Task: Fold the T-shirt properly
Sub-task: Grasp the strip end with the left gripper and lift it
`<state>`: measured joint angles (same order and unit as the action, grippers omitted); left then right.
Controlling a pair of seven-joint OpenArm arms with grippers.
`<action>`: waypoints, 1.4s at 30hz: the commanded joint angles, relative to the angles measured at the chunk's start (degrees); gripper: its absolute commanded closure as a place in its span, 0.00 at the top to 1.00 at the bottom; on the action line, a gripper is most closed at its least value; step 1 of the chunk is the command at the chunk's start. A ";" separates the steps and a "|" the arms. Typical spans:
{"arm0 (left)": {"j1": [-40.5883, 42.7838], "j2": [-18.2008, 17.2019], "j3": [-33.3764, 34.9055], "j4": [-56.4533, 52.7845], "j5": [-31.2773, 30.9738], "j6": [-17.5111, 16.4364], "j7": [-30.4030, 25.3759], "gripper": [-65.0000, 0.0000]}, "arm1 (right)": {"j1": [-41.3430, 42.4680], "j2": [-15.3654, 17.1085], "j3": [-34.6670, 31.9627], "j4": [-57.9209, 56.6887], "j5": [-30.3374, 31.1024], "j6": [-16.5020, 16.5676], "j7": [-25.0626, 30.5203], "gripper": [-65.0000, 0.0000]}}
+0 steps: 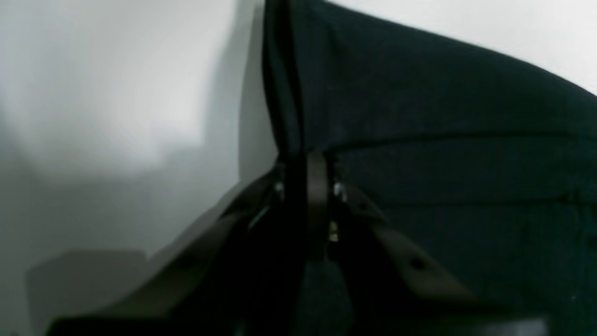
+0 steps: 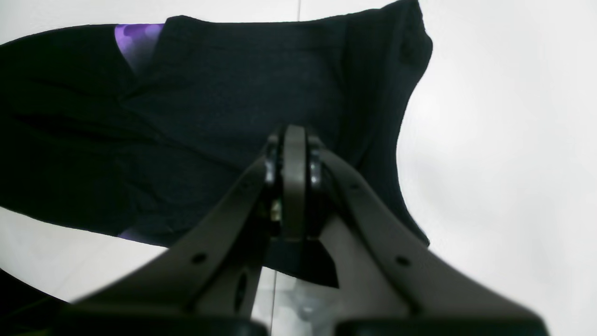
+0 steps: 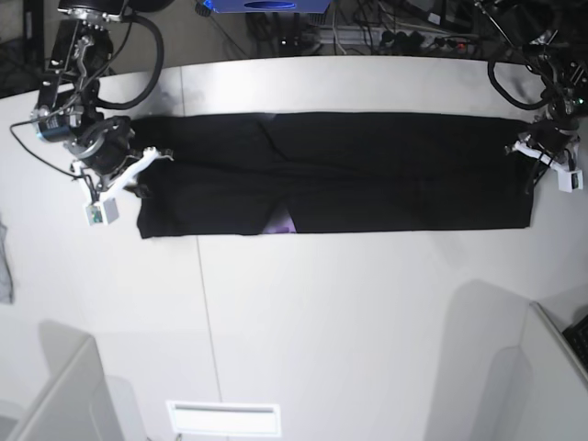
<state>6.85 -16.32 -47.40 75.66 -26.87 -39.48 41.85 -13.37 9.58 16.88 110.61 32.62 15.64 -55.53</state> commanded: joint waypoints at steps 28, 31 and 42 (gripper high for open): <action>7.17 9.85 15.44 30.23 19.62 -0.52 -1.19 0.00 | 0.66 0.66 0.30 0.82 0.92 0.23 1.33 0.00; 7.35 11.00 18.08 31.29 20.85 -0.52 -1.19 0.00 | 0.66 0.66 0.30 0.82 0.92 0.23 1.33 0.00; 7.35 13.81 25.20 31.38 23.05 -0.52 -1.19 0.00 | 0.84 0.66 0.30 0.82 0.74 0.23 1.33 0.00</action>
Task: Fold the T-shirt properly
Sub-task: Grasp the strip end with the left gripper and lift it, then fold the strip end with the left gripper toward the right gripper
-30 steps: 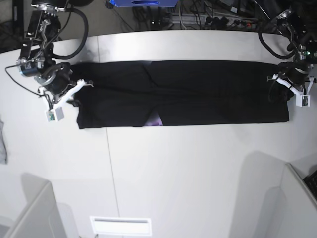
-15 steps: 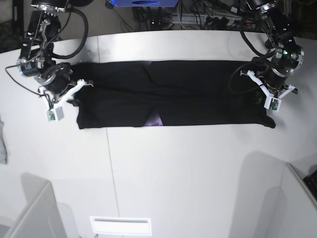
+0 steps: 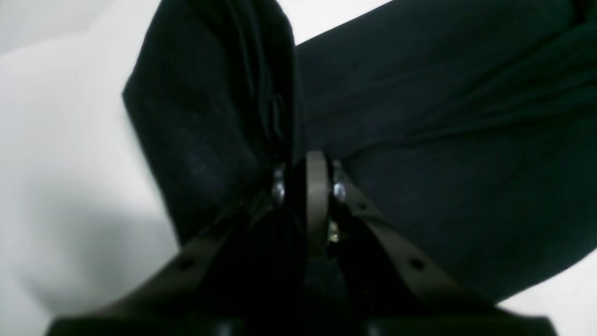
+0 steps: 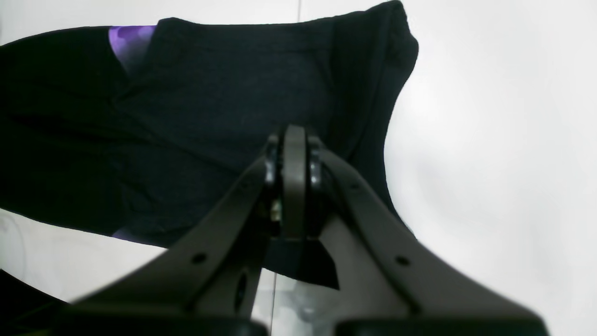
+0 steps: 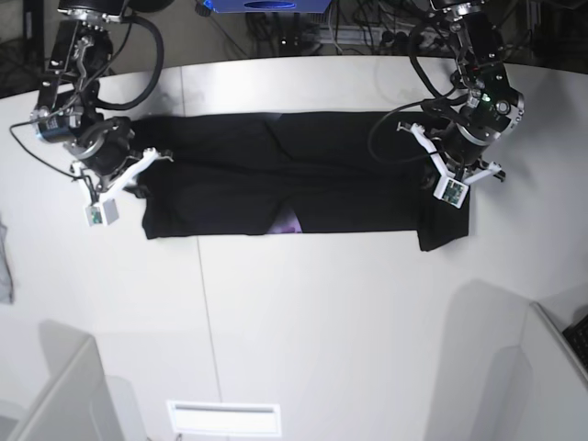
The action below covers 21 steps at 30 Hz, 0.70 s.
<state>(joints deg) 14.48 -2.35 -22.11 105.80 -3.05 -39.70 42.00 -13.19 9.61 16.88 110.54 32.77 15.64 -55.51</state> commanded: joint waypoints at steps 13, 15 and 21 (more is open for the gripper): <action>-0.28 1.34 7.91 1.94 -1.21 2.47 -1.08 0.00 | 1.54 0.72 0.30 -2.54 0.68 0.23 1.31 0.00; -0.28 1.34 10.11 1.94 -1.30 3.62 -1.08 0.00 | 1.54 0.72 0.30 -2.72 0.68 0.23 1.40 0.00; -0.28 1.34 14.94 1.94 -1.30 4.93 -1.08 0.00 | 1.63 0.72 0.30 -2.72 0.59 0.23 1.40 0.00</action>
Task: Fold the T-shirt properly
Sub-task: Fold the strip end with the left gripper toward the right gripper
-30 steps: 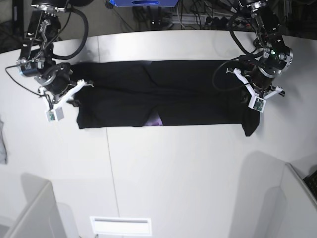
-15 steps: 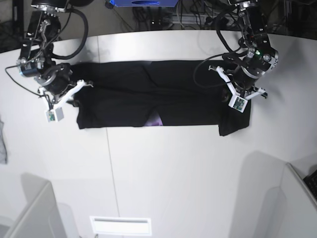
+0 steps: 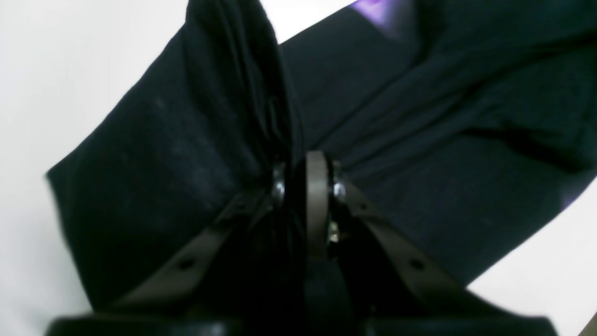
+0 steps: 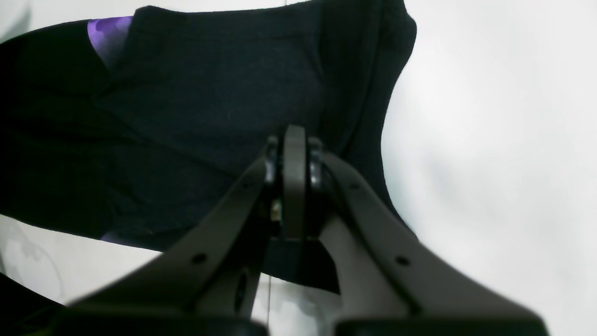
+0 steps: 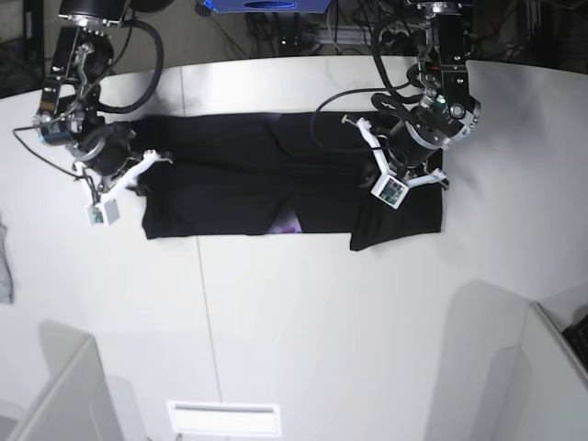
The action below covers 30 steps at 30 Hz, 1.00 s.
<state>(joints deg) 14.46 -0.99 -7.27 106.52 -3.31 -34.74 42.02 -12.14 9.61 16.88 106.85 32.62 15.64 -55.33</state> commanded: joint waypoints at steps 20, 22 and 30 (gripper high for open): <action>2.55 -0.02 5.90 1.57 -1.13 1.38 -1.10 0.00 | 0.58 0.81 0.39 0.89 0.74 0.23 1.22 0.00; 2.29 0.07 5.47 1.57 -1.13 1.38 -1.10 0.00 | 0.58 0.81 0.39 0.89 0.74 0.23 1.22 0.00; 0.97 0.07 5.82 1.22 -1.13 1.38 -1.10 0.00 | 0.58 0.81 0.39 0.89 0.83 0.23 1.22 0.00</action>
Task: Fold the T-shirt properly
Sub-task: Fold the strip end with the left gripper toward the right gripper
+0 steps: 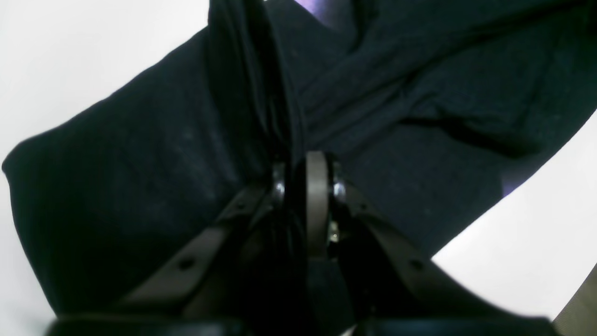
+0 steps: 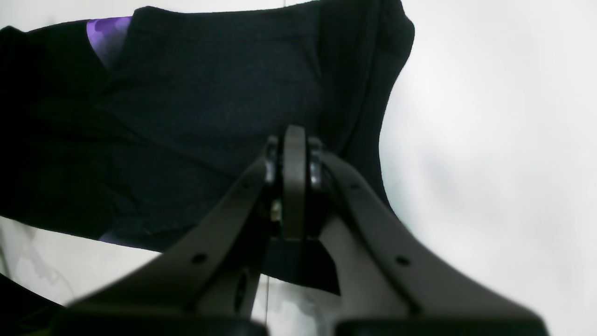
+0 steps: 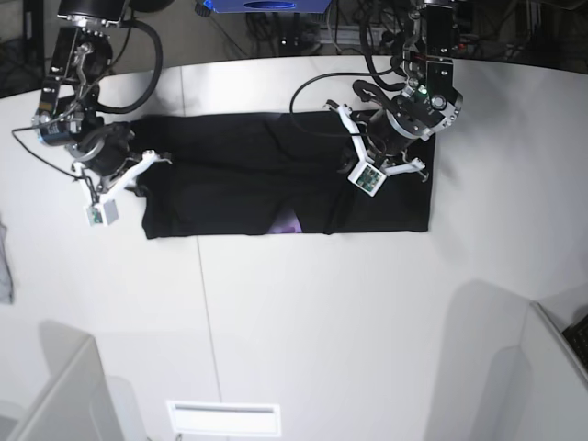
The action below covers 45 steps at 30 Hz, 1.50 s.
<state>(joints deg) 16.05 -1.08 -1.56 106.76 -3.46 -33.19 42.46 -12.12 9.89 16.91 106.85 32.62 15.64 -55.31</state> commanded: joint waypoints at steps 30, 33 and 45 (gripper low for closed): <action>-1.15 0.16 1.61 0.80 -0.98 -0.17 -1.45 0.19 | 0.12 0.44 0.37 0.89 0.83 0.23 1.20 0.00; -1.24 0.07 3.36 0.71 -0.98 -0.17 -1.45 0.42 | 0.12 0.44 0.37 0.89 0.83 0.23 1.20 0.00; -3.88 1.65 16.64 -1.75 -1.06 -0.17 -1.45 0.62 | 0.12 0.35 0.28 0.89 0.92 0.23 1.20 0.00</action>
<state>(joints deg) 12.60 0.54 15.46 103.26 -3.75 -33.39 42.48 -12.45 9.72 16.91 106.85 32.64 15.64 -55.33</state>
